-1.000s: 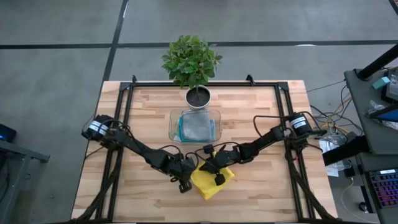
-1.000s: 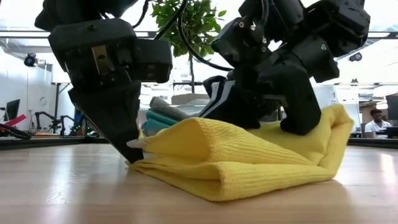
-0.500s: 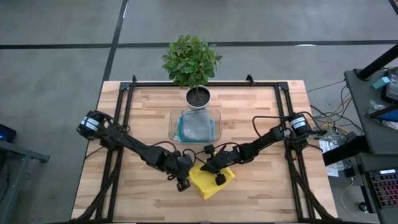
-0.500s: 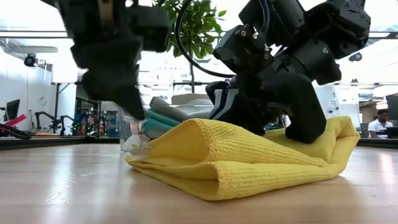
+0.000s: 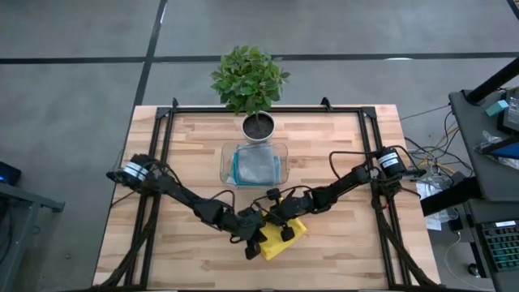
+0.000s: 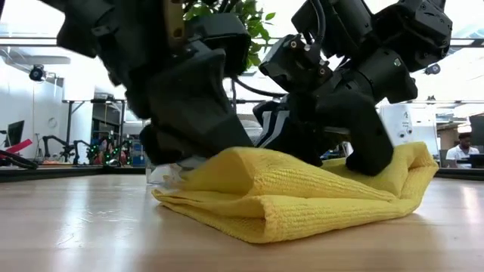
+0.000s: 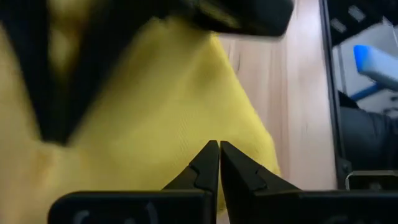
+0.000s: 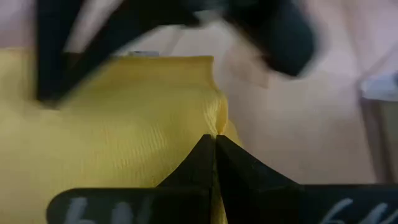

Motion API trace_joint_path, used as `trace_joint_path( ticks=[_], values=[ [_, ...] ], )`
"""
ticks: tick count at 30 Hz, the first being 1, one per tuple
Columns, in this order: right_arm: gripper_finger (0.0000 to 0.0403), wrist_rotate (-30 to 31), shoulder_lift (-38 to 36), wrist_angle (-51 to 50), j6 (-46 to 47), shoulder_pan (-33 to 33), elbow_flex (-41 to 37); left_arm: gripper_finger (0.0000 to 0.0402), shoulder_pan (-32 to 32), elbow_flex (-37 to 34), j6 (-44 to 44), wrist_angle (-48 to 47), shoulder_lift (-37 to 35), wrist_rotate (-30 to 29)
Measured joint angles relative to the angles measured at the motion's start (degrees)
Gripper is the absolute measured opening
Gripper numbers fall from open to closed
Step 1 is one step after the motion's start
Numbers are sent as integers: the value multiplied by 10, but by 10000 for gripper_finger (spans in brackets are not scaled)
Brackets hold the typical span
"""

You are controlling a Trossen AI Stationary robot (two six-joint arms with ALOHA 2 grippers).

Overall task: Fold microfiber towels
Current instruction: Fold the yellow microfiber cloth

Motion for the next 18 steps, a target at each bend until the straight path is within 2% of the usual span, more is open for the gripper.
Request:
trace_joint_path(
  ticks=[3, 8, 14, 18],
  values=[
    [9, 33, 0, -3, 8, 0, -1, 0, -5, 2, -2, 31, 26, 31],
    [9, 39, 0, -4, 9, 0, -1, 0, -6, 9, -31, 35, 54, 70],
    [10, 38, -15, -20, 11, 0, -1, 0, -7, 8, -31, 38, 53, 73],
    [33, 38, -42, -50, 30, 0, -1, 0, -7, 8, -32, 39, 53, 74]
  ],
)
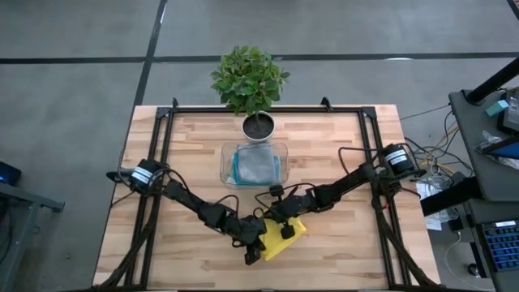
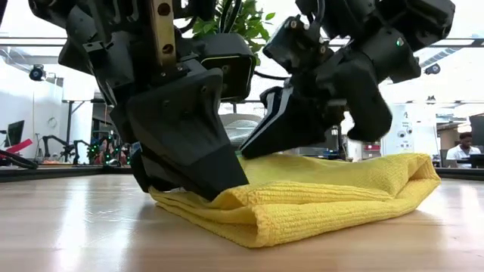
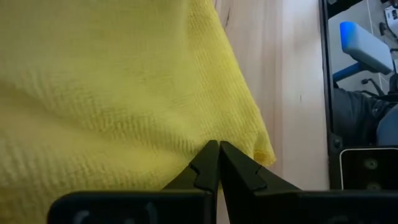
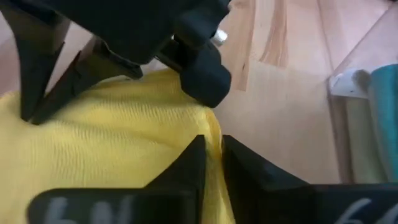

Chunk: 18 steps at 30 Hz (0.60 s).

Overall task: Fold microfiber towels
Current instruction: Fold the yellow microfiber cloth

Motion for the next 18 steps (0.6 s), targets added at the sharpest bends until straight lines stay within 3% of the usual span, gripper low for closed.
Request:
trace_joint_path(
  ticks=[11, 18],
  values=[
    [118, 4, -83, -107, -1, 0, -2, 0, -1, 0, -14, 1, 0, 0],
    [109, 21, -108, -155, 26, 0, -26, 0, -2, 0, -14, 1, 0, 0]
  ],
)
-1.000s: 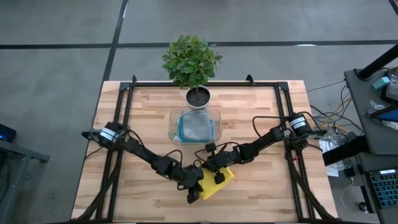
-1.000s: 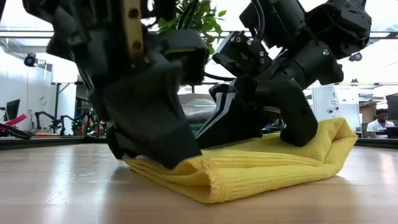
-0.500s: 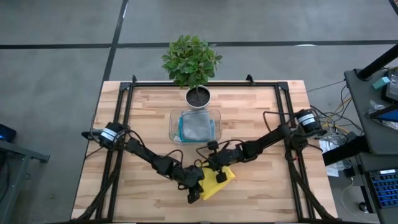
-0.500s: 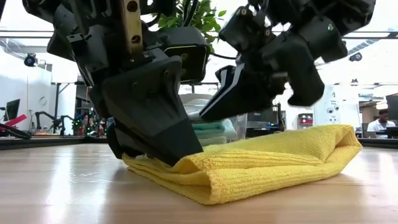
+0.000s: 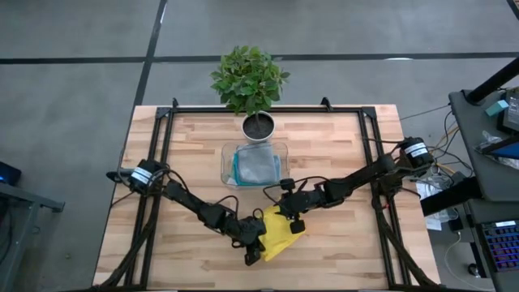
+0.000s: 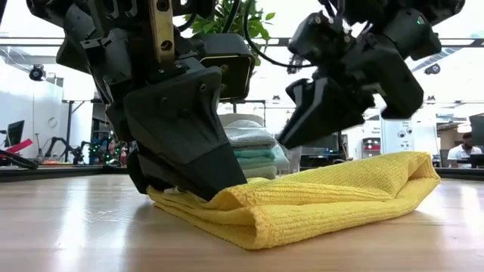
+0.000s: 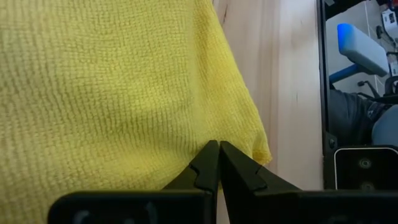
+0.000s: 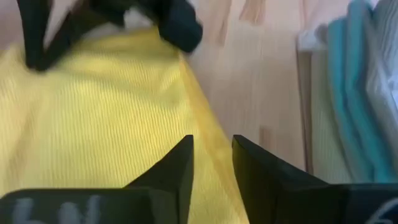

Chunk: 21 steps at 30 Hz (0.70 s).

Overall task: Fold microfiber towels
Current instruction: Fold the yellow microfiber cloth

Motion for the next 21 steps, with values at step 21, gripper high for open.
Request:
trace_joint_path(
  ticks=[21],
  values=[
    [9, 80, 32, -20, 9, 5, -42, 0, -1, 0, -1, 1, -7, 0]
  ],
)
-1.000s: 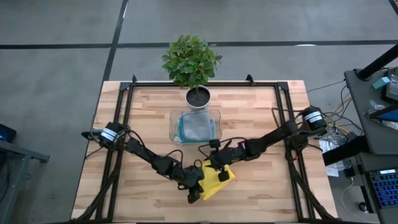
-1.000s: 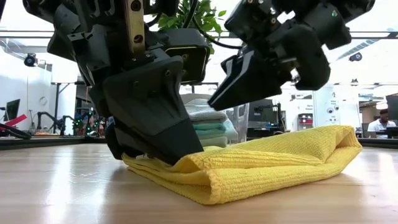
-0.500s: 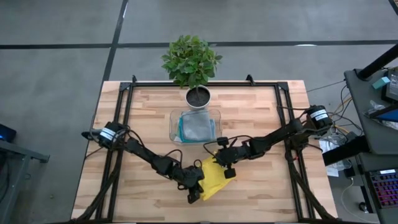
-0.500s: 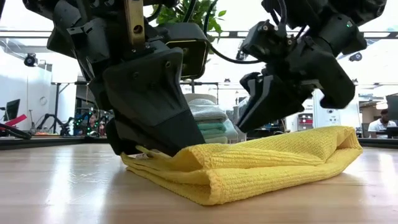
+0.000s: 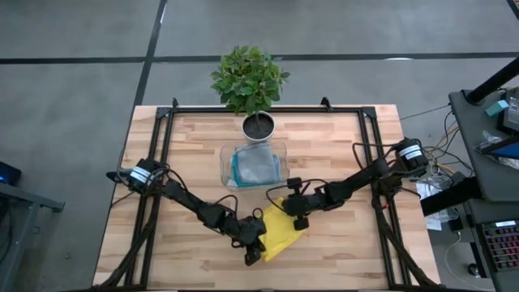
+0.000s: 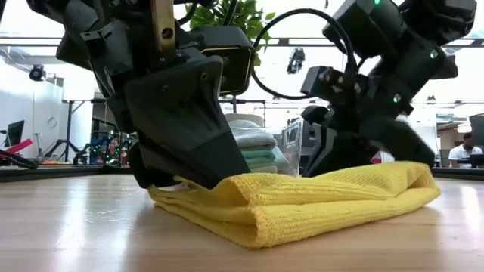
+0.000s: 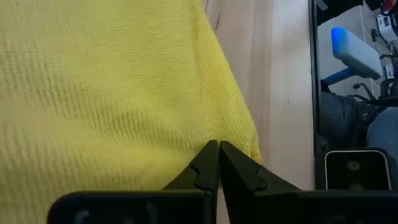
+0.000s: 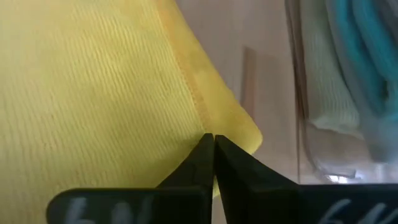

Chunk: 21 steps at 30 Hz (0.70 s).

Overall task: Fold microfiber towels
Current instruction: Fold the yellow microfiber cloth

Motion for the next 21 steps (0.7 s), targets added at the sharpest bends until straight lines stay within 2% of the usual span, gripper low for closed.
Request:
trace_joint_path(
  ticks=[8, 21],
  values=[
    [9, 20, -10, -3, -3, 8, -7, 0, -1, 0, 1, -6, -13, 0],
    [8, 17, -99, -51, 37, 62, -7, 0, 0, 1, 3, -46, -45, -1]
  ],
)
